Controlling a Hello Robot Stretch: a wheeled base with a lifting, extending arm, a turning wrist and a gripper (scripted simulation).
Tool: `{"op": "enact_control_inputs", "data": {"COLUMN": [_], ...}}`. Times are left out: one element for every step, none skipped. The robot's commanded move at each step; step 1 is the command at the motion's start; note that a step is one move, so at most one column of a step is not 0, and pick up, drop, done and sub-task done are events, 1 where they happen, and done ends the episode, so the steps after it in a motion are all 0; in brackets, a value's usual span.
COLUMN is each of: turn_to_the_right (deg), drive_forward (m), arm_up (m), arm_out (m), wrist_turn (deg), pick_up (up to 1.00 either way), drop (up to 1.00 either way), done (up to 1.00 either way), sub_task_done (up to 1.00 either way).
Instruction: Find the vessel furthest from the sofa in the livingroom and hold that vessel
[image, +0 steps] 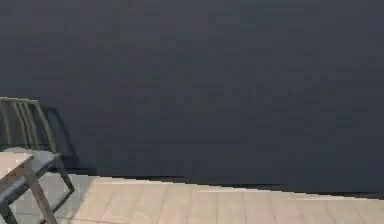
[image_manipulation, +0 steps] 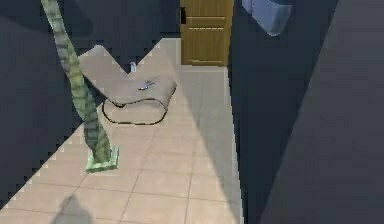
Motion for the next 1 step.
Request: {"op": "enact_control_inputs", "data": {"turn_to_the_right": [45.0], "drive_forward": [0.00], "arm_up": [0.00], "arm_out": [0.00], "wrist_turn": [0.0], "pick_up": [0.00], "drop": [0.00], "done": [0.00], "sub_task_done": [0.00]}}
